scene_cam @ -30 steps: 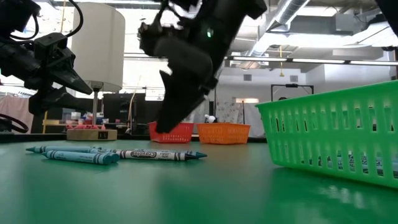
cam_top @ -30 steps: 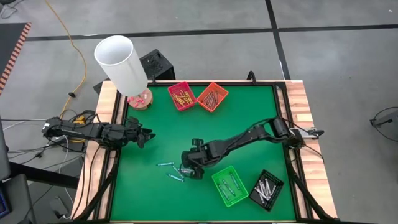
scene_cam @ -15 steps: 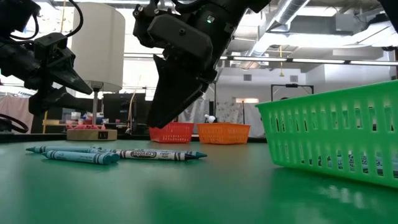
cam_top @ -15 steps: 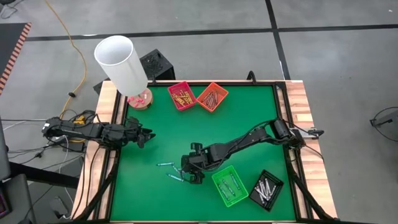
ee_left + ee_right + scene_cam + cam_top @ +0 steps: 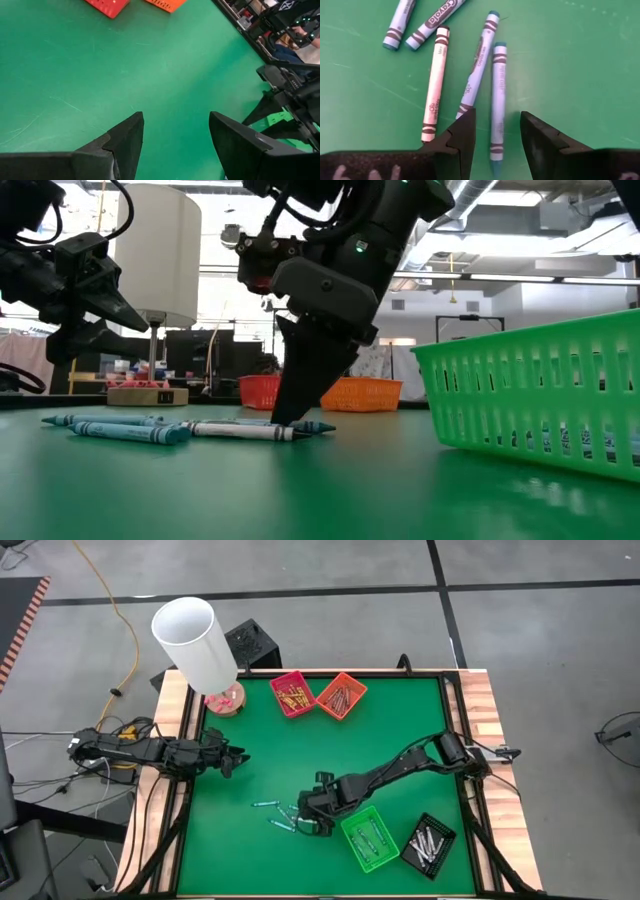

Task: Sort crayons
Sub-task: Put the green crayon into the green bin

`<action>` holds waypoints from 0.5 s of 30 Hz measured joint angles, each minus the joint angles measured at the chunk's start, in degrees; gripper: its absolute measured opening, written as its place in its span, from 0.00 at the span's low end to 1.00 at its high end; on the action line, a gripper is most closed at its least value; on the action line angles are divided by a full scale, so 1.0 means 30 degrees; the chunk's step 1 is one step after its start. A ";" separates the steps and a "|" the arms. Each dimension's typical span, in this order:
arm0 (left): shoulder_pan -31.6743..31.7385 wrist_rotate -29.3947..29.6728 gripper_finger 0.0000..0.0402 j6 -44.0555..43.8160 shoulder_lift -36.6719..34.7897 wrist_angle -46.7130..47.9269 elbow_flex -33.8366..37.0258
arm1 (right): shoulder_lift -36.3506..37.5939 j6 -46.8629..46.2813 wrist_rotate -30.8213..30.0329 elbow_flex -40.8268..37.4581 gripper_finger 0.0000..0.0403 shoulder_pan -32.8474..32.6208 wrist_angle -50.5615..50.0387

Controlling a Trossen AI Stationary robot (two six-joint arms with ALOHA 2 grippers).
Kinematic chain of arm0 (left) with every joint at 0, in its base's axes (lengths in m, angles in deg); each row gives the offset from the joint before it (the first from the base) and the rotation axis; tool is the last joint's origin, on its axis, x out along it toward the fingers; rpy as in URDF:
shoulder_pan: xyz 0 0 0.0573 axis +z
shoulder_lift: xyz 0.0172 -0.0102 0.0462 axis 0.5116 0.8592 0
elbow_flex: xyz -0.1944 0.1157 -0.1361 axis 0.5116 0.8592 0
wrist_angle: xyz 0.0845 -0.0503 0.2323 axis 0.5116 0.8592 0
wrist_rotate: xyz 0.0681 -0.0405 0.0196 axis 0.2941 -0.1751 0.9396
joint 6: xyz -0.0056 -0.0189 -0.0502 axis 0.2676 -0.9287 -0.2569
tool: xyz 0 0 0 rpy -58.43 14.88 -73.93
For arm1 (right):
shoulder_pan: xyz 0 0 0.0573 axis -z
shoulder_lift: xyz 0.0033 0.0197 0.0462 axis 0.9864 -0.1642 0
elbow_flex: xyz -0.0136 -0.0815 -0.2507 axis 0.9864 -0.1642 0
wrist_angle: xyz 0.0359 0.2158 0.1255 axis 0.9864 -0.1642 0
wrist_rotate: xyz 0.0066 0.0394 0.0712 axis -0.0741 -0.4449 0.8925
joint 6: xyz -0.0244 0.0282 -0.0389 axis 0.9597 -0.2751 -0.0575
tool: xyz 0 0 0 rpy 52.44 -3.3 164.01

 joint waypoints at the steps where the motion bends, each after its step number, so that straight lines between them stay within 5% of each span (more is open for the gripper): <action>1: 0.0003 0.0000 0.54 0.0006 -0.0003 0.0000 -0.0007 | -0.0001 0.0000 0.0006 0.0000 0.40 0.0012 -0.0007; 15: 0.0004 0.0000 0.54 0.0007 -0.0003 0.0000 0.0000 | -0.0007 -0.0299 0.0006 -0.0007 0.35 0.0456 -0.0374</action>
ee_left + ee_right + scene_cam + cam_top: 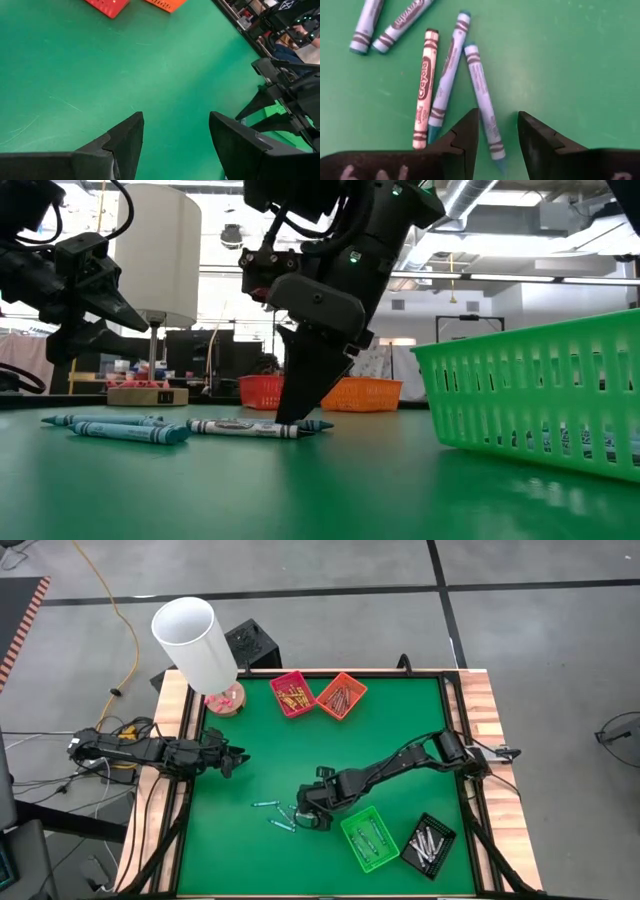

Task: Sort crayons
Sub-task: Put the green crayon into the green bin

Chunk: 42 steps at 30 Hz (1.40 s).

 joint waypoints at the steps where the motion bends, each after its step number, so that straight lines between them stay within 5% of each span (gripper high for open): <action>1: 0.0000 0.0000 0.54 0.0000 0.0007 0.0000 -0.0007 | 0.0005 -0.0002 0.0000 0.0000 0.35 0.0000 -0.0149; 9: 0.0000 0.0000 0.54 -0.0007 0.0007 0.0000 -0.0007 | 0.0007 -0.0040 0.0000 0.0000 0.27 -0.0015 -0.0758; 21: -0.0001 -0.0002 0.54 -0.0004 0.0000 0.0000 -0.0002 | 0.0107 -0.0022 -0.0086 -0.0632 0.02 0.0000 -0.0627; 31: -0.0007 0.0000 0.54 -0.0006 0.0002 0.0000 -0.0002 | 0.0177 -0.0510 -0.0430 -0.0140 0.01 -0.0024 -0.1156; 42: -0.0006 0.0000 0.54 -0.0007 0.0007 0.0000 -0.0007 | 0.0145 -0.0047 -0.0445 0.4280 0.01 0.0110 -0.7514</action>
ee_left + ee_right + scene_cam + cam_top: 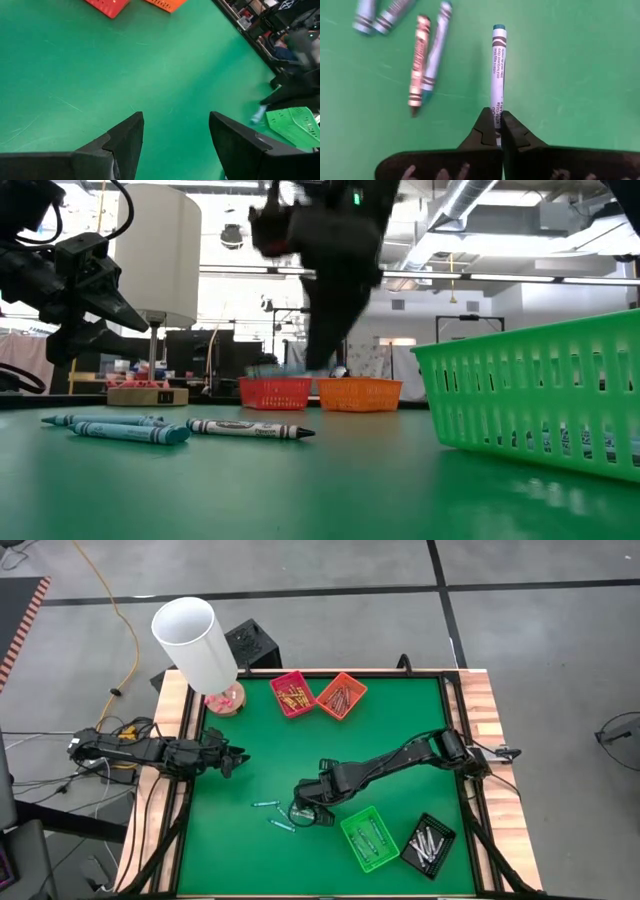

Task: Sort crayons
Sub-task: Put the green crayon into the green bin

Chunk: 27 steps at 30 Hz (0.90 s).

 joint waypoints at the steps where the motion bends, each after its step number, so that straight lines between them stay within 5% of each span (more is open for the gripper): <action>1: 0.0000 -0.0007 0.54 0.0007 0.0000 0.0000 0.0007 | 0.0019 0.0001 0.0008 0.0426 0.01 -0.0046 -0.0625; 9: 0.0000 -0.0007 0.54 0.0007 0.0000 0.0000 0.0006 | 0.0037 -0.1960 0.0161 0.3481 0.01 -0.1442 -0.7166; 16: 0.0003 -0.0004 0.54 0.0007 -0.0007 0.0000 0.0004 | 0.0044 -0.8414 0.0526 0.4139 0.00 -0.3029 -1.1862; 27: 0.0007 -0.0007 0.54 0.0000 0.0000 0.0000 0.0007 | 0.0044 -1.5416 0.3158 0.3996 0.00 -0.5507 -1.2220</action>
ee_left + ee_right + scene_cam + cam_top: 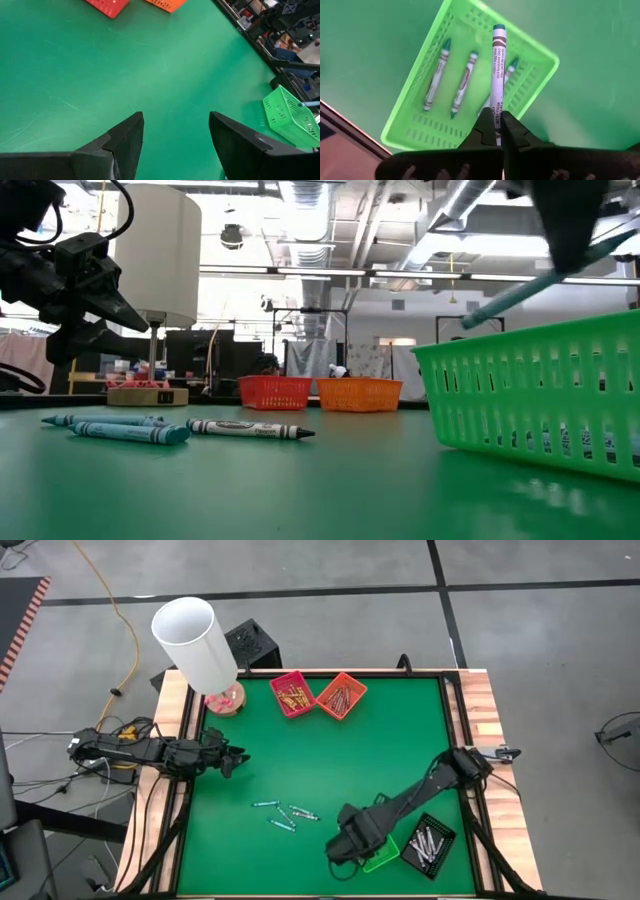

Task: Sort crayons
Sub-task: Put the green crayon into the green bin

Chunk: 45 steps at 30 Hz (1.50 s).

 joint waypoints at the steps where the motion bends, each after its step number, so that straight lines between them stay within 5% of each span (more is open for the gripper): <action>1: 0.0000 0.0001 0.54 0.0004 -0.0006 0.0000 0.0000 | 0.0000 -0.0452 0.0004 0.0000 0.00 -0.0200 -0.0001; 16: 0.0000 0.0000 0.54 0.0002 -0.0007 0.0000 0.0000 | -0.0148 -0.3902 -0.0613 -0.0546 0.00 -0.1279 0.1891; 36: -0.0007 0.0000 0.54 0.0002 -0.0002 0.0000 -0.0006 | -0.0153 -0.3388 0.0947 -0.5320 0.00 -0.1124 0.5138; 45: 0.0000 0.0000 0.54 0.0007 -0.0007 0.0000 0.0000 | -0.0146 -0.2503 0.0944 -0.5537 0.01 -0.0532 0.5541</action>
